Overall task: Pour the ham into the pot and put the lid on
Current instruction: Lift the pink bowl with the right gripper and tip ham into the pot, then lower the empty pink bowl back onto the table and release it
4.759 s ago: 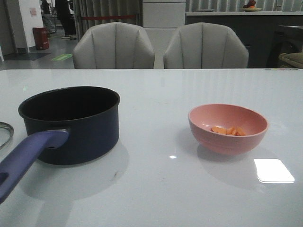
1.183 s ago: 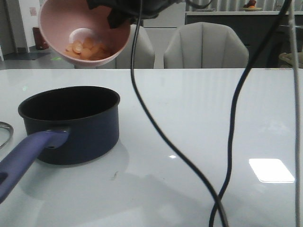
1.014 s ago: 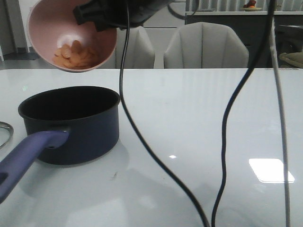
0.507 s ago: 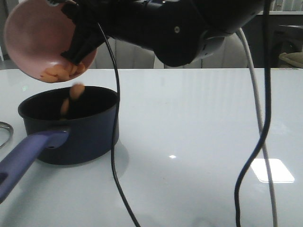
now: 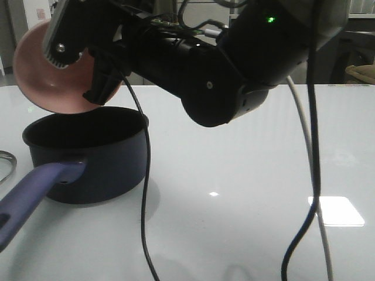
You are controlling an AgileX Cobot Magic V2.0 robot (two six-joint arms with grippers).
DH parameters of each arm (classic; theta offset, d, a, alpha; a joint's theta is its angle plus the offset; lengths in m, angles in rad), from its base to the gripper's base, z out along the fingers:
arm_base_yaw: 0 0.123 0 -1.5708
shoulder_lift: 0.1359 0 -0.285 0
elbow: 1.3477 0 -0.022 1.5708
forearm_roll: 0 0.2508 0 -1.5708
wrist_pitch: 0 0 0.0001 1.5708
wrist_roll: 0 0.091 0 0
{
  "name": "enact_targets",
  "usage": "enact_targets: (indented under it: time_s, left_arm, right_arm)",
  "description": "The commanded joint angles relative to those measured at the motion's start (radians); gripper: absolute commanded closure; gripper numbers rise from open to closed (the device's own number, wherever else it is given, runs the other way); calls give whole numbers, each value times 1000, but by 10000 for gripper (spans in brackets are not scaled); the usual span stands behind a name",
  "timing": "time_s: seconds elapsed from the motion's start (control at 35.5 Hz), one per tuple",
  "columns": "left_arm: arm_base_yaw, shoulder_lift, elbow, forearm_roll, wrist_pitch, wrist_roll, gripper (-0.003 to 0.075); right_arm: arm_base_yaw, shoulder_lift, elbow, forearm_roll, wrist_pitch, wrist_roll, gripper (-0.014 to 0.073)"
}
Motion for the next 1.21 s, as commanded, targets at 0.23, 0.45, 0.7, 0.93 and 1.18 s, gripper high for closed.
enact_targets:
  time_s: [0.23,0.45,0.7,0.93,1.18]
  left_arm:
    - [-7,8,-29,-13,-72,2,116]
    - [-7,8,-29,-13,-72,2,116]
    - [-7,8,-29,-13,-72,2,116]
    - [-7,8,-29,-13,-72,2,116]
    - [-7,8,-29,-13,-72,2,116]
  right_arm:
    - [-2,-147,-38,203,106,521,457]
    - [-6,-311,-88,339,636,565,457]
    - [-92,-491,-88,395,1136,561,457]
    - [-305,-545,-88,464,1462,603,457]
    - [-587,-529,-82,465,1695,646,457]
